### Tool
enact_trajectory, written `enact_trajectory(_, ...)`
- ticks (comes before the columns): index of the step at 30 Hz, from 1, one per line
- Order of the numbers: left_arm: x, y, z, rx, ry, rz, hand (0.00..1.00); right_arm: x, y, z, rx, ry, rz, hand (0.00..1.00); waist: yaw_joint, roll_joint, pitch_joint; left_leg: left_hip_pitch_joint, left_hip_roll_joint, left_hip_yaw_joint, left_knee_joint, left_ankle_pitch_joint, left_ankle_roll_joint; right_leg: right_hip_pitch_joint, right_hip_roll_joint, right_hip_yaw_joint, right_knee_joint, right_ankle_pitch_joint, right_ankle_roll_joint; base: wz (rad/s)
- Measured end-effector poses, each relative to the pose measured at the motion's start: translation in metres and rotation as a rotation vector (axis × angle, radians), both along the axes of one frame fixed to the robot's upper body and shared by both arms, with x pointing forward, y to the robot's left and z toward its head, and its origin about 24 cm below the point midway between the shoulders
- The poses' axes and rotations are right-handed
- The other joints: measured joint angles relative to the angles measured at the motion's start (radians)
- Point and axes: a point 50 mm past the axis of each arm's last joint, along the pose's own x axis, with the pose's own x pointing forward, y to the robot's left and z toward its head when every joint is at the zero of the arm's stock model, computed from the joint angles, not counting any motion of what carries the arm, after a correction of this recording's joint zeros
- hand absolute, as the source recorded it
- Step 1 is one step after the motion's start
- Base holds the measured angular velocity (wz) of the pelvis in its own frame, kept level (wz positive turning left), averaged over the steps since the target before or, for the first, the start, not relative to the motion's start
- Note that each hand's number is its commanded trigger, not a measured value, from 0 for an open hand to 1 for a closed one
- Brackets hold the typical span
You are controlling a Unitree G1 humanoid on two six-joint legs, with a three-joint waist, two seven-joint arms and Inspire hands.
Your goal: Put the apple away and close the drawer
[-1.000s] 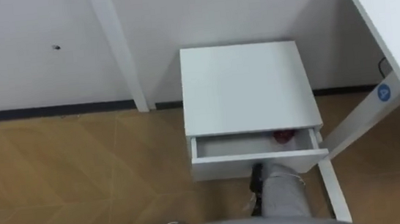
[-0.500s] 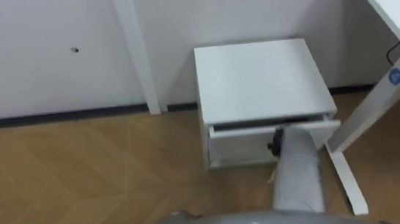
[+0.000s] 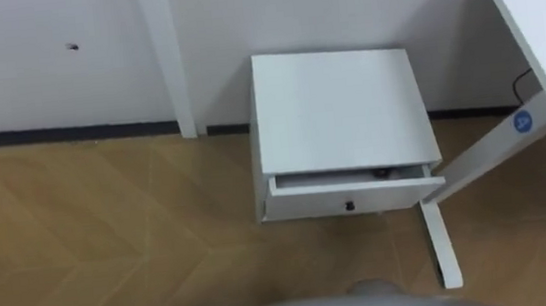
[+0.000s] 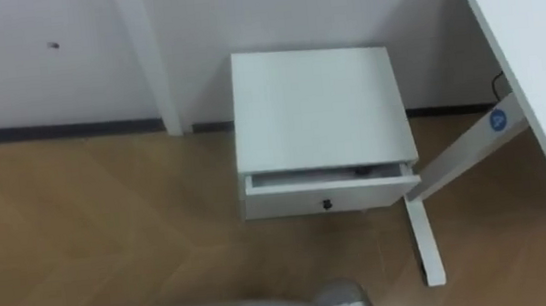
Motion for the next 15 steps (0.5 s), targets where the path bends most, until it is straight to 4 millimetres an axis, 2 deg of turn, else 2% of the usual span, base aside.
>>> enact_trajectory(4, 0.01, -0.002, 0.0, -0.006, -0.047, -0.016, 0.0, -0.002, 0.005, -0.002, 0.013, 0.003, 0.01, 0.0, 0.001, -0.005, -0.0032, 0.036, 0.0, -0.005, -0.073, 0.042, -0.001, 0.016, 0.011, -0.004, -0.023, -0.005, -0.009, 0.1)
enact_trajectory(6, 0.011, -0.004, 0.0, -0.012, -0.057, -0.021, 0.0, -0.002, 0.006, -0.002, 0.017, -0.005, 0.021, 0.0, 0.002, -0.002, -0.0002, 0.069, 0.001, -0.038, -0.117, 0.064, -0.004, 0.007, 0.016, -0.009, 0.004, -0.01, -0.017, 0.0)
enact_trajectory(7, 0.011, -0.005, 0.0, -0.017, -0.056, -0.021, 0.0, -0.001, 0.006, -0.002, 0.02, -0.009, 0.024, 0.0, 0.003, 0.007, 0.0057, 0.094, 0.008, -0.082, -0.138, 0.069, -0.008, -0.01, 0.023, -0.017, 0.052, -0.018, -0.032, -0.03)
enact_trajectory(8, 0.01, -0.004, 0.0, -0.016, -0.055, -0.02, 0.0, -0.003, 0.009, -0.003, 0.033, -0.009, 0.025, 0.0, 0.003, 0.007, 0.0075, 0.108, 0.016, -0.13, -0.151, 0.071, -0.01, -0.024, 0.035, -0.008, 0.063, -0.042, -0.064, -0.26)
enact_trajectory(9, 0.01, 0.0, 0.001, -0.007, -0.052, -0.023, 0.0, 0.001, 0.015, -0.005, 0.049, -0.024, 0.028, 0.0, 0.022, 0.003, 0.0045, 0.107, 0.015, -0.164, -0.146, 0.069, -0.013, -0.033, 0.051, 0.028, -0.034, -0.028, -0.088, -0.42)
enact_trajectory(10, 0.008, -0.001, 0.0, -0.008, -0.045, -0.018, 0.0, 0.004, 0.016, -0.006, 0.055, -0.033, 0.033, 0.0, 0.026, 0.001, 0.0038, 0.1, 0.021, -0.166, -0.138, 0.064, -0.025, -0.033, 0.055, 0.033, -0.059, -0.004, -0.079, -0.29)
enact_trajectory(11, 0.006, -0.003, -0.001, -0.016, -0.037, -0.02, 0.0, 0.005, 0.018, -0.006, 0.068, -0.04, 0.042, 0.0, 0.017, 0.0, 0.0062, 0.08, 0.031, -0.135, -0.121, 0.067, -0.062, -0.013, 0.06, 0.013, -0.07, 0.016, -0.087, 0.22)
enact_trajectory(12, 0.008, -0.005, -0.001, -0.024, -0.042, -0.025, 0.0, 0.003, 0.019, -0.006, 0.081, -0.035, 0.047, 0.0, -0.005, -0.008, 0.01, 0.065, 0.039, -0.086, -0.128, 0.067, -0.077, -0.001, 0.057, 0.031, -0.074, 0.016, -0.087, 0.57)
enact_trajectory(13, 0.011, -0.006, -0.001, -0.029, -0.054, -0.029, 0.0, 0.003, 0.019, -0.006, 0.085, -0.032, 0.05, 0.0, -0.012, -0.006, 0.0093, 0.045, 0.043, -0.068, -0.142, 0.07, -0.077, 0.001, 0.056, 0.06, -0.076, 0.016, -0.087, 0.86)
enact_trajectory(14, 0.022, -0.007, 0.0, -0.031, -0.086, -0.041, 0.0, -0.001, 0.021, -0.007, 0.095, -0.014, 0.06, 0.0, -0.012, -0.008, 0.0112, -0.006, 0.038, -0.054, -0.183, 0.113, -0.064, 0.001, 0.052, 0.122, -0.076, 0.015, -0.085, 0.65)
enact_trajectory(15, 0.023, -0.006, 0.0, -0.03, -0.094, -0.043, 0.0, -0.002, 0.023, -0.008, 0.105, -0.002, 0.069, 0.0, -0.004, -0.008, 0.0045, -0.008, 0.033, -0.038, -0.185, 0.139, -0.06, 0.0, 0.045, 0.135, -0.073, 0.011, -0.082, 0.37)
